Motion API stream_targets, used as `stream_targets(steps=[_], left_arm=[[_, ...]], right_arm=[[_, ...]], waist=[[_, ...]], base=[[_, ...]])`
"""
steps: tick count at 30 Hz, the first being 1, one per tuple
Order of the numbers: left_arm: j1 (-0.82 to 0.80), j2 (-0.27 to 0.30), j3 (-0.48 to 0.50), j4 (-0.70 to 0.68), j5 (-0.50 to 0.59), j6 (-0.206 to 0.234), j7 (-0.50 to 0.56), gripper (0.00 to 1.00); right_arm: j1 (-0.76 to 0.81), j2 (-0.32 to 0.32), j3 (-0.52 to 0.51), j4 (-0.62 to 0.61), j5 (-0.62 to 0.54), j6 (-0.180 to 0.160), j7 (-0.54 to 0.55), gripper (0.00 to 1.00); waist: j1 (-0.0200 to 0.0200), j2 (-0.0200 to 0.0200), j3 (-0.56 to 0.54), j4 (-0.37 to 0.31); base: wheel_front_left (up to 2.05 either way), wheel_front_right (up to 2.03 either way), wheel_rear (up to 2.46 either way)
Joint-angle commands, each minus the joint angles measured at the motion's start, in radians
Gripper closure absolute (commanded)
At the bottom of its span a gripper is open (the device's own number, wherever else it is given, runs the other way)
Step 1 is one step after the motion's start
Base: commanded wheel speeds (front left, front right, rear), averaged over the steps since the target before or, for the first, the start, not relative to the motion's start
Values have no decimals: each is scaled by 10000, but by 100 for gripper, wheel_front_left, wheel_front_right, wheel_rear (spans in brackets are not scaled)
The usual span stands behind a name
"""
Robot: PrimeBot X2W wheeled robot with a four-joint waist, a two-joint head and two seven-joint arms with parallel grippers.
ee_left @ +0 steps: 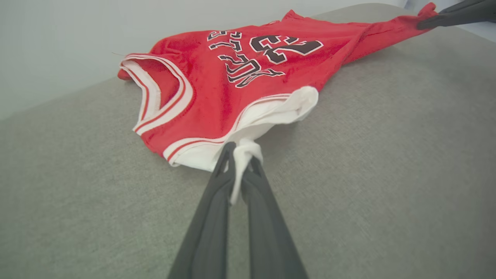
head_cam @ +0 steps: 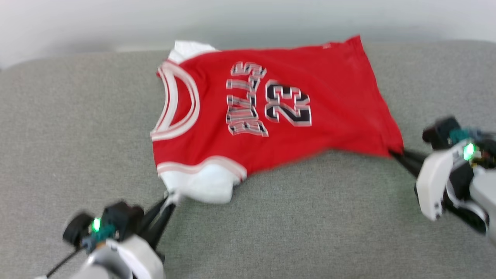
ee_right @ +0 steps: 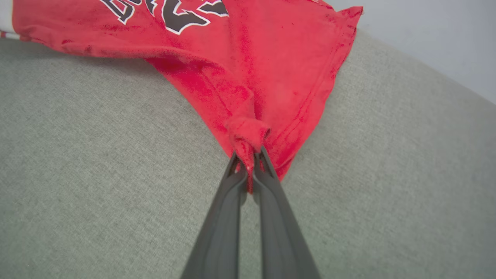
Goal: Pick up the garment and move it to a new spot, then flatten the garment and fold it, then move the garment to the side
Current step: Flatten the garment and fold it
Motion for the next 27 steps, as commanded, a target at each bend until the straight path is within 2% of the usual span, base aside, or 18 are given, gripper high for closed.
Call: stream_targets(steps=[1,10,17,23,27], left_arm=[[433,74,-42,-149,-210,115,31,100],[2814,399,-405,-758,-1106,920,0,100],[4069,755,-485,-1213,-1717,1357,14,100],[4444,847,-611,-1386,-1733,1499,-38,100],[3960,774,-520,-1349,-1619,1326,14,100]], right_arm=[[449,-147,35,-95,166,-7,-61,100],[2562,-962,64,-892,529,-7,-225,100],[4020,-1565,-286,-1689,689,-9,-135,100],[4845,-1792,-832,-2256,725,-7,243,100],[5002,-1634,-1288,-2448,526,-7,416,100]], waist=[[2,-1,-367,4],[2,-1,-1381,-12],[2,-1,-1824,75],[2,-1,-1936,87],[2,-1,-1977,116]], base=[[0,0,0],[0,0,0],[0,0,0],[0,0,0],[0,0,0]])
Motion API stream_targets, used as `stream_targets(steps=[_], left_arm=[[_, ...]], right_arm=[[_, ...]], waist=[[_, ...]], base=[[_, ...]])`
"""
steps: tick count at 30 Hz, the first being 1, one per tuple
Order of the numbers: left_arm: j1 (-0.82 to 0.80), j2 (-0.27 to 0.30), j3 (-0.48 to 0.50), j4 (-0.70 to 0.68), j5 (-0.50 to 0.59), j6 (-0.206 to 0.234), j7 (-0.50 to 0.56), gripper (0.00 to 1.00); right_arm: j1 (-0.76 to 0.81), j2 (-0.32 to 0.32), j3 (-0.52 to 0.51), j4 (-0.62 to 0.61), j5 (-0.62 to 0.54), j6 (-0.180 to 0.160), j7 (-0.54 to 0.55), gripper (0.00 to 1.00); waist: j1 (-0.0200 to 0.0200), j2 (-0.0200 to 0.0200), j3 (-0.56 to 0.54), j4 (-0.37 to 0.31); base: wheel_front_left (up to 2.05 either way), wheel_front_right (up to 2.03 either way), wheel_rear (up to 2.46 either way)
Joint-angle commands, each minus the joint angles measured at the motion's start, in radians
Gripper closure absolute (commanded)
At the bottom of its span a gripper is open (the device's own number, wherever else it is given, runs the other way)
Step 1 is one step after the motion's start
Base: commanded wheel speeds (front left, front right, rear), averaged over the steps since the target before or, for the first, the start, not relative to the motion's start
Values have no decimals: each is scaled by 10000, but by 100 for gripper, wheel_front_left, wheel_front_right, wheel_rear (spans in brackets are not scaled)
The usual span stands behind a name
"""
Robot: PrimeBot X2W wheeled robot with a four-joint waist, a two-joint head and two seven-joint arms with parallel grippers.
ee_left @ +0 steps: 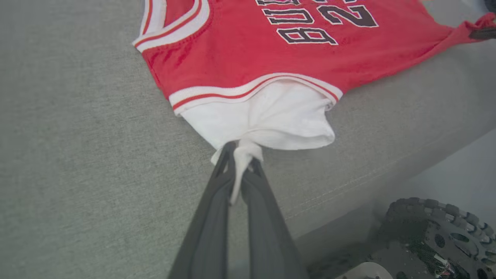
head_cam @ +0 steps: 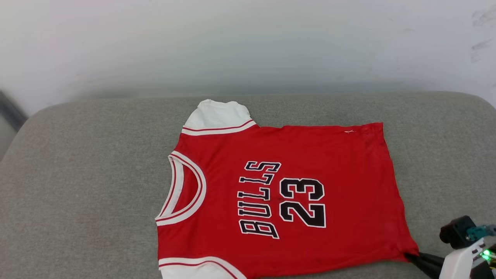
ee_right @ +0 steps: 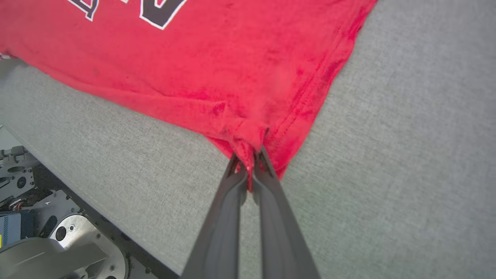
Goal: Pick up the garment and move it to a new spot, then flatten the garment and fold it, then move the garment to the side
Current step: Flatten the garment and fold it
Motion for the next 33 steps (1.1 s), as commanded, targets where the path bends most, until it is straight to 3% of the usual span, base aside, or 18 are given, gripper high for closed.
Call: stream_targets(steps=[1,11,22,33], left_arm=[[-336,-23,122,5,10,-105,-4,100],[-2607,137,584,406,658,-1034,413,100],[-5072,-168,944,1472,1106,-1948,922,100],[-6529,-742,714,3940,1358,-2983,1234,100]], right_arm=[[135,153,-227,-109,-87,-7,19,100],[-353,388,-1781,-599,-621,-7,498,100],[-871,631,-2907,-941,-1191,-7,1193,100],[-1532,1259,-3188,-339,-1388,-7,2041,100]], waist=[[2,0,-17,2],[2,0,538,-136],[2,0,1846,-389],[2,0,3044,-635]], base=[[0,0,0],[0,0,0],[0,0,0],[0,0,0]])
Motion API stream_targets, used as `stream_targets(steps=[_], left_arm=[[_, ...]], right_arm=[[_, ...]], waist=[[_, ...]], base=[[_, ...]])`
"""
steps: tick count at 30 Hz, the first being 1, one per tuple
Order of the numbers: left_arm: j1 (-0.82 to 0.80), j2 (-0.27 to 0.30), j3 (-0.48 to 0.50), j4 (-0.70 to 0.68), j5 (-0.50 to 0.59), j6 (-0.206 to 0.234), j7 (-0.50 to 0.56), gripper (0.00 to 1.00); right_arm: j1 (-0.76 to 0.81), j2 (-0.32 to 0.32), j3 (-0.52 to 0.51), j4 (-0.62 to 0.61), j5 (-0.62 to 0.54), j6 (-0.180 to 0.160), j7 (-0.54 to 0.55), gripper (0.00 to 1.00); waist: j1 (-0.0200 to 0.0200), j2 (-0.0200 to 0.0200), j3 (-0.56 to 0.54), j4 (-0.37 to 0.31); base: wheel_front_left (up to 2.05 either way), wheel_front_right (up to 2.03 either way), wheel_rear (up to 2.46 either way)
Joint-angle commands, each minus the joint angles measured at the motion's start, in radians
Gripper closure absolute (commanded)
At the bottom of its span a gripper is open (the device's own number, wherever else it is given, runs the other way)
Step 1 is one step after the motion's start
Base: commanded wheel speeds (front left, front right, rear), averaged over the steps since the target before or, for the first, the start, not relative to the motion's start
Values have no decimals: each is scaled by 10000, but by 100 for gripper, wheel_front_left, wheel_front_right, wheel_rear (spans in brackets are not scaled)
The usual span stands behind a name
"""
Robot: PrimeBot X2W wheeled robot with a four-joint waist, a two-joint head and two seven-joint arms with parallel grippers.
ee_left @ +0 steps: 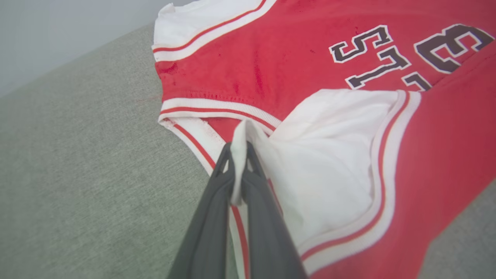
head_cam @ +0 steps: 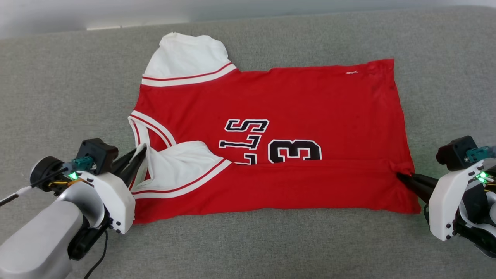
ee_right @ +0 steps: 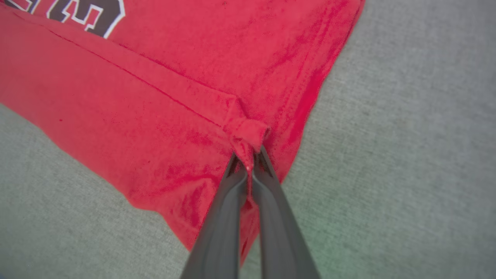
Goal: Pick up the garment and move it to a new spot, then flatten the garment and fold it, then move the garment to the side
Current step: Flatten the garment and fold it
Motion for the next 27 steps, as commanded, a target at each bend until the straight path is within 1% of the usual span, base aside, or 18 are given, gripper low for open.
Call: stream_targets(steps=[1,5,10,11,12,13,14,17,21,24,27], left_arm=[[-160,-104,-40,207,56,-87,23,100],[-376,-490,-265,1361,92,-445,1,100],[-474,-934,-452,2284,-129,-743,0,100],[-496,-997,-502,2388,-142,-810,-11,54],[-576,-1005,-534,2472,-35,-811,-84,0],[-615,-1035,-559,2561,-36,-847,-73,0],[-670,-1036,-599,2610,-9,-874,-42,0],[-954,-847,-660,2524,157,-927,62,0],[-1241,-414,-794,2081,239,-971,642,0],[-1474,-32,-869,1587,60,-1019,1549,0],[-1719,372,-956,943,-230,-1047,2753,0]], right_arm=[[-120,52,17,97,-69,-7,45,100],[-153,153,294,343,-113,-9,230,100],[-220,252,364,448,63,-9,194,100],[-220,241,339,451,99,-9,163,100],[-216,219,302,429,126,-9,126,97],[-201,200,268,417,162,-9,79,56],[-192,178,241,392,163,-9,28,0],[-105,98,129,284,113,-9,-145,0],[31,15,-13,69,38,-7,-291,0],[174,-20,-131,-62,-46,-7,-379,0],[232,35,-271,-158,-182,-7,-449,0]], waist=[[-2,0,195,-39],[-2,0,347,-34],[-2,0,228,-28],[-2,0,156,-11],[-2,0,77,9],[-2,0,-8,30],[-2,0,-101,52],[-2,0,-378,135],[-2,0,-719,228],[-2,0,-913,296],[-2,0,-1021,338]], base=[[0,0,0],[0,0,0],[0,0,0],[0,0,0],[0,0,0],[0,0,0],[0,0,0],[0,0,0],[0,0,0],[0,0,0],[0,0,0]])
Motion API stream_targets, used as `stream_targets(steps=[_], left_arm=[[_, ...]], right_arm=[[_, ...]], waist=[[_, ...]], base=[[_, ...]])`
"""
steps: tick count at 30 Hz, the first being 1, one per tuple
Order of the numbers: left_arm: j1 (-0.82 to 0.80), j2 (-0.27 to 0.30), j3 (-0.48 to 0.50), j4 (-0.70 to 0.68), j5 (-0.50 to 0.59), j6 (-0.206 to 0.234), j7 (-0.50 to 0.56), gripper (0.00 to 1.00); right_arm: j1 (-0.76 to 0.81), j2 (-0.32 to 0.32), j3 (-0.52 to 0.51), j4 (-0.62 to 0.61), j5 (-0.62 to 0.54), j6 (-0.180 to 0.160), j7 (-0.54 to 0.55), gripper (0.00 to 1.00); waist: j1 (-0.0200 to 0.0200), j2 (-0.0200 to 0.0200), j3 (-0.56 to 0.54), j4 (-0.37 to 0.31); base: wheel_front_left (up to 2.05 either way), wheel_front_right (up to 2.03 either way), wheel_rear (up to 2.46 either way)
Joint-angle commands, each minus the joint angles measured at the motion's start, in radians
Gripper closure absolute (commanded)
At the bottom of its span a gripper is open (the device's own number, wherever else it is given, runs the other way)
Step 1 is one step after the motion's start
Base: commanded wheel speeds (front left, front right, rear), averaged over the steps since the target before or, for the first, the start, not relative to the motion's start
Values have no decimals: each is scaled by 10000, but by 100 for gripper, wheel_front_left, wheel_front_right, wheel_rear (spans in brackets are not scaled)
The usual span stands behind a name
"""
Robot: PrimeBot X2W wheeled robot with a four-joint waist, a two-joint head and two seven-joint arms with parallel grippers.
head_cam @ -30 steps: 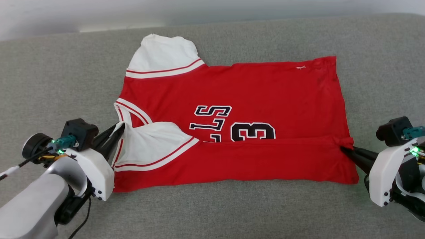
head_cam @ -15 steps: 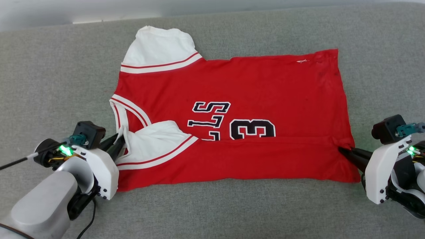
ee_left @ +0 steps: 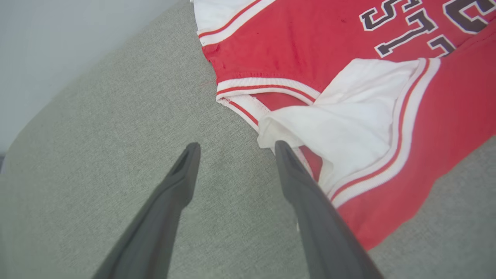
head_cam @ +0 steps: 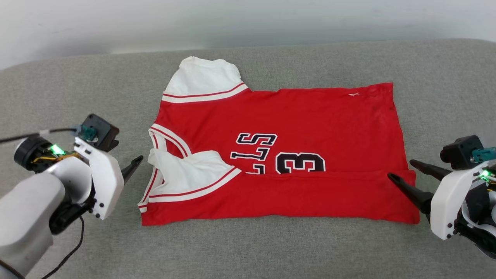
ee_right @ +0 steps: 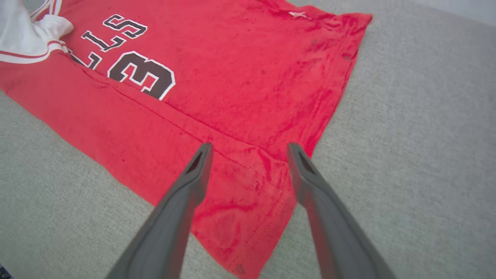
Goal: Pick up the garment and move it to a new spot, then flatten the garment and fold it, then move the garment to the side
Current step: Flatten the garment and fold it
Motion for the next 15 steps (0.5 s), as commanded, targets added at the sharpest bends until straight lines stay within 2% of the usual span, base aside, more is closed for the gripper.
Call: stream_targets(steps=[1,6,9,12,15], left_arm=[[-190,142,-66,-295,-188,-13,543,0],[-388,545,-312,-1411,-1425,-66,3141,0],[-481,678,-378,-1875,-2155,-48,4355,0],[-446,712,-514,-1996,-2566,82,5151,0],[-307,510,-569,-1767,-2938,286,5601,0]], right_arm=[[111,41,-98,-51,-110,-11,-76,0],[186,161,-268,-133,-253,-9,55,0],[176,235,-307,-217,-296,-11,155,0],[98,290,-263,-329,-334,-11,308,0],[11,340,-215,-416,-373,-9,451,0]], waist=[[0,-1,-58,43],[0,-1,-94,86],[0,-1,-44,57],[0,-1,42,-25],[0,-1,141,-114]], base=[[0,0,0],[0,0,0],[0,0,0],[0,0,0],[0,0,0]])
